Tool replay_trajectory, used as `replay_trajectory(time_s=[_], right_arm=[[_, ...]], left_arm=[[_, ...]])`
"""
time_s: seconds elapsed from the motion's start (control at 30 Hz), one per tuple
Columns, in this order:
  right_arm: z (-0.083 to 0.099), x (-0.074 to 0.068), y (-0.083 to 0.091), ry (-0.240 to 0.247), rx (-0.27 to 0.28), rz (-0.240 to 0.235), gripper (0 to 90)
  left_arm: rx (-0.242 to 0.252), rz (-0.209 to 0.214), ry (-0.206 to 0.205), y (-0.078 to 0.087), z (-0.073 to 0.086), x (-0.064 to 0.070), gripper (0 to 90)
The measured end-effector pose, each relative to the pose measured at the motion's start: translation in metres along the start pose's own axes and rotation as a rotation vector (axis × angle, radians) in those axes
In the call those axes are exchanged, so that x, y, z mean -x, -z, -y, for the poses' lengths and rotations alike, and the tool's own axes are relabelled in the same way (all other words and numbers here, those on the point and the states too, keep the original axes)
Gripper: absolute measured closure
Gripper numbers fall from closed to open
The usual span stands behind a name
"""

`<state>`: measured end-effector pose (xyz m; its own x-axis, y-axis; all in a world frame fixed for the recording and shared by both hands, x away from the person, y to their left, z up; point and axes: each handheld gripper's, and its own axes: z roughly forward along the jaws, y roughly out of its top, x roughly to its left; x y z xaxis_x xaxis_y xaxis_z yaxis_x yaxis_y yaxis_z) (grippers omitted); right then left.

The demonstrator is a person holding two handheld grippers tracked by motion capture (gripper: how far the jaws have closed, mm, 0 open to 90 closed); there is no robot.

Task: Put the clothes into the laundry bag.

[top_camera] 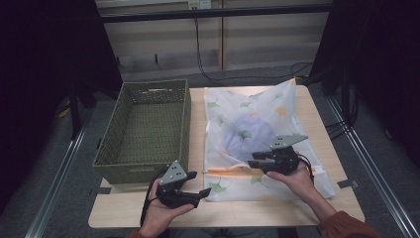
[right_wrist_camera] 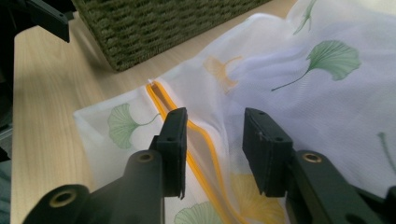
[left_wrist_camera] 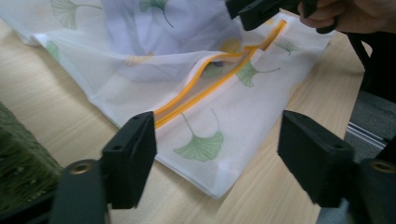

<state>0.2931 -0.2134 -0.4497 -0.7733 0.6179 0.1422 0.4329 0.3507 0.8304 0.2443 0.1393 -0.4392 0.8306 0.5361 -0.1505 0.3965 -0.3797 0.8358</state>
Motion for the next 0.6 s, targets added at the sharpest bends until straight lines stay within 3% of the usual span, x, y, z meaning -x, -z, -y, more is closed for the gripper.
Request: replay_trajectory(time_s=[0.3,0.6], right_arm=[[0.007,-0.003,0.033,-0.021,0.106,0.068,53.6],[0.016,0.0,0.058,-0.058,0.167,0.121,52.1]], left_arm=[[0.062,-0.048,0.009,0.018,-0.005,-0.005,30.5],[0.13,-0.088,0.028,0.043,-0.001,-0.009,30.5]])
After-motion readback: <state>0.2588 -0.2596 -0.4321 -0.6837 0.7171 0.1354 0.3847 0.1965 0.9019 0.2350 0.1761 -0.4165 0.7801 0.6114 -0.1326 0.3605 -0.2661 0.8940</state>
